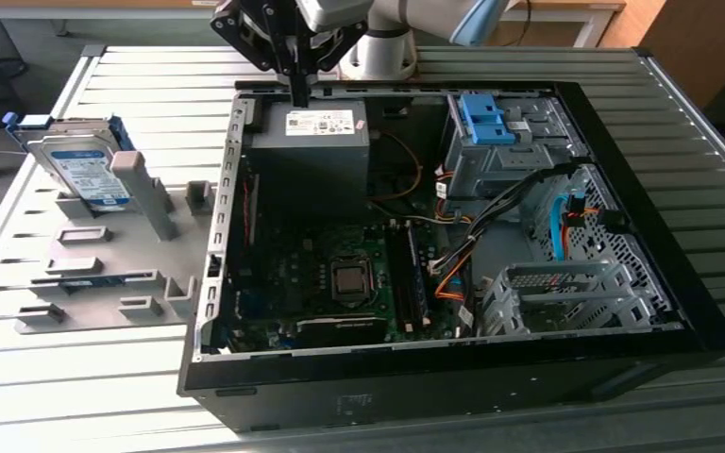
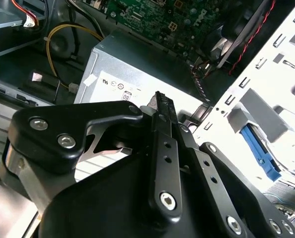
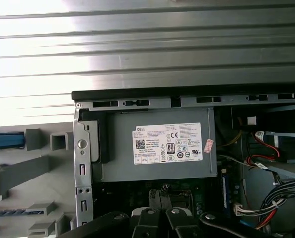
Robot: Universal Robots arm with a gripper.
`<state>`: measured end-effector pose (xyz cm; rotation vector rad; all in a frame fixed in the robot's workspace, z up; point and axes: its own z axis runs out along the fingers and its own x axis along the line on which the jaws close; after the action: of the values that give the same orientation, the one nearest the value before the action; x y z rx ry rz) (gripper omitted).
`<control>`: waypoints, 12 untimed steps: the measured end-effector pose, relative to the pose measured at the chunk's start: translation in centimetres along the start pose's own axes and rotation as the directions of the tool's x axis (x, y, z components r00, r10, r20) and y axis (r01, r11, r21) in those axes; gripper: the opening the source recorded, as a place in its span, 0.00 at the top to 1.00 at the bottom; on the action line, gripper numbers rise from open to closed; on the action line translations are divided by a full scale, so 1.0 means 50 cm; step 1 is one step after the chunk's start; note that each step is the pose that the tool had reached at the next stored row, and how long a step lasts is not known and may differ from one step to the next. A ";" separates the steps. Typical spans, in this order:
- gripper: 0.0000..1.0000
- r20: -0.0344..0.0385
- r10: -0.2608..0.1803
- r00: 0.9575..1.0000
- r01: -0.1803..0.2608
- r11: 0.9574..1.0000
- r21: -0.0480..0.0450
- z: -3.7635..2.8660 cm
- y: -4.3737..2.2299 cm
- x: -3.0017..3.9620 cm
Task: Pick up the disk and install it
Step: 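Reach for the disk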
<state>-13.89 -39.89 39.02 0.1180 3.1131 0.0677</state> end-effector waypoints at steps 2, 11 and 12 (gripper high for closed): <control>0.89 0.000 0.000 1.000 0.000 1.000 0.000 0.001 0.000 0.002; 0.89 0.000 0.000 1.000 0.000 1.000 0.000 0.001 -0.001 0.008; 0.89 0.000 0.000 1.000 0.000 1.000 0.000 0.001 -0.001 0.010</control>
<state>-14.39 -39.90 38.95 0.1180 3.1132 0.0676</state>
